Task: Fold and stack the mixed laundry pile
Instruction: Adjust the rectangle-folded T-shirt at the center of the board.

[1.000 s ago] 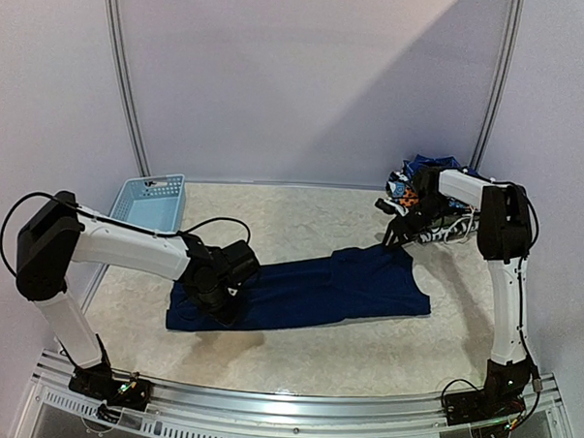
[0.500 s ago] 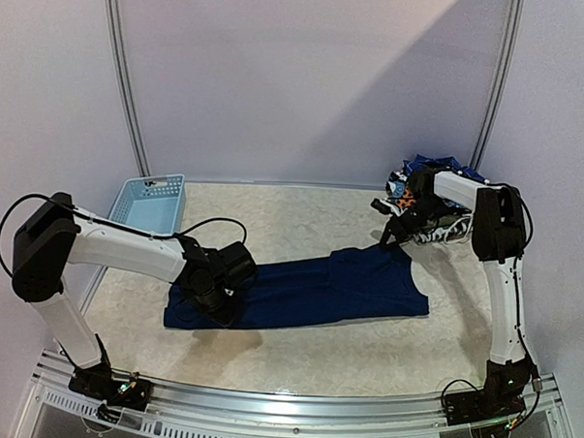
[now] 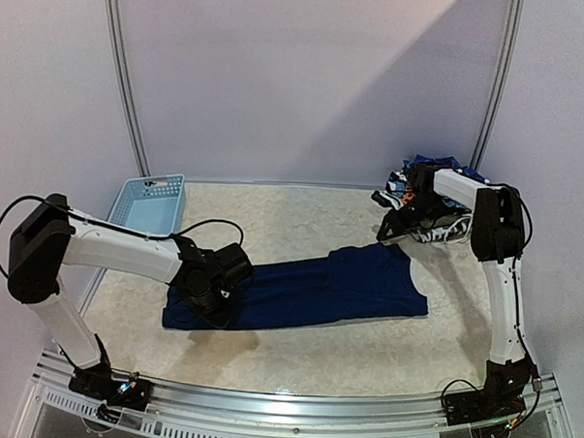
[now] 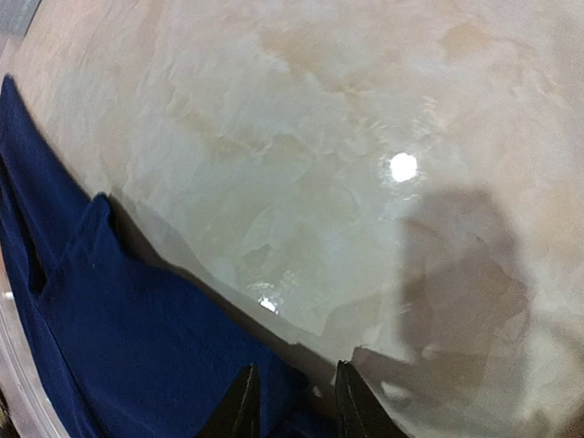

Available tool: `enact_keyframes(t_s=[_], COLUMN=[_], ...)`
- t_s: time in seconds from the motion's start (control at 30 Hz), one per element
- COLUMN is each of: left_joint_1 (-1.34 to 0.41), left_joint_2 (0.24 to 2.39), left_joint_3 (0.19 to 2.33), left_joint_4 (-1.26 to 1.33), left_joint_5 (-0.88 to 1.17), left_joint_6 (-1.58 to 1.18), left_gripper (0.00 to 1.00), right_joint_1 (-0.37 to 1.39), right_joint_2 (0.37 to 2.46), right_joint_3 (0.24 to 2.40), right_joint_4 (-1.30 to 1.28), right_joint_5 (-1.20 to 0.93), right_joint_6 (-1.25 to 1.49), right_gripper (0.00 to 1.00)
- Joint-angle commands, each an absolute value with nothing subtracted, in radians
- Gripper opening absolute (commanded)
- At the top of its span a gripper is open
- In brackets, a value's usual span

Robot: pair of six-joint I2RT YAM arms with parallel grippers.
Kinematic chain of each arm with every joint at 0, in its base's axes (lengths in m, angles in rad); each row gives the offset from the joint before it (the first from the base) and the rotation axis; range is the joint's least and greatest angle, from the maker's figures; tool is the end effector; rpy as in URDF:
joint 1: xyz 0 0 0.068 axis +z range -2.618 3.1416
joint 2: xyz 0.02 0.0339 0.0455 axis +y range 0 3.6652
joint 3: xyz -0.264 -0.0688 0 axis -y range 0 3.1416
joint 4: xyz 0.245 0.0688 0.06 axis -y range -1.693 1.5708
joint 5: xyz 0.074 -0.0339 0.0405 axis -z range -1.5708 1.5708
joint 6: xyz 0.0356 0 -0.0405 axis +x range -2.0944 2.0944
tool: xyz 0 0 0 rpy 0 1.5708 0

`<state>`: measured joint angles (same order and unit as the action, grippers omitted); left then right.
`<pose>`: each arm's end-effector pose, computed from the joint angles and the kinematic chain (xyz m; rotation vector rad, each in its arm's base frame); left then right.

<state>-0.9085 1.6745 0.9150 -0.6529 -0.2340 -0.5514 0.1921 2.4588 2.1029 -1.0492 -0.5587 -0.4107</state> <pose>0.1808 -0.2184 0.1436 0.4828 2.8258 0.0994 0.4799 0.1126 0.1482 -0.9003 2.6700 0.7777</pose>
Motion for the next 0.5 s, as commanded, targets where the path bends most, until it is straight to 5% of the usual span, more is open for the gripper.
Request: enact_keyframes(t_s=[0.0,0.2,0.47], left_joint_1=[-0.912,-1.018,-1.091], left_joint_2=[1.617,1.498,1.626], left_joint_3=[0.915,1.028,1.164], left_joint_4=[-0.695,-0.777,-1.159], left_joint_5=[-0.244,-0.288,-0.341], left_joint_6=[-0.532,-0.315,-0.049], left_gripper=[0.37,0.47,0.53], right_joint_1=[0.198,0.192,0.192], right_joint_2=[2.457,2.243,1.904], right_joint_3=[2.123,1.965,1.632], right_joint_4=[-1.033,-1.029,-1.016], right_joint_5=[-0.541,-0.474,-0.474], right_joint_6=[-0.372,-0.406,-0.465], right_gripper=[0.39,0.56,0.58])
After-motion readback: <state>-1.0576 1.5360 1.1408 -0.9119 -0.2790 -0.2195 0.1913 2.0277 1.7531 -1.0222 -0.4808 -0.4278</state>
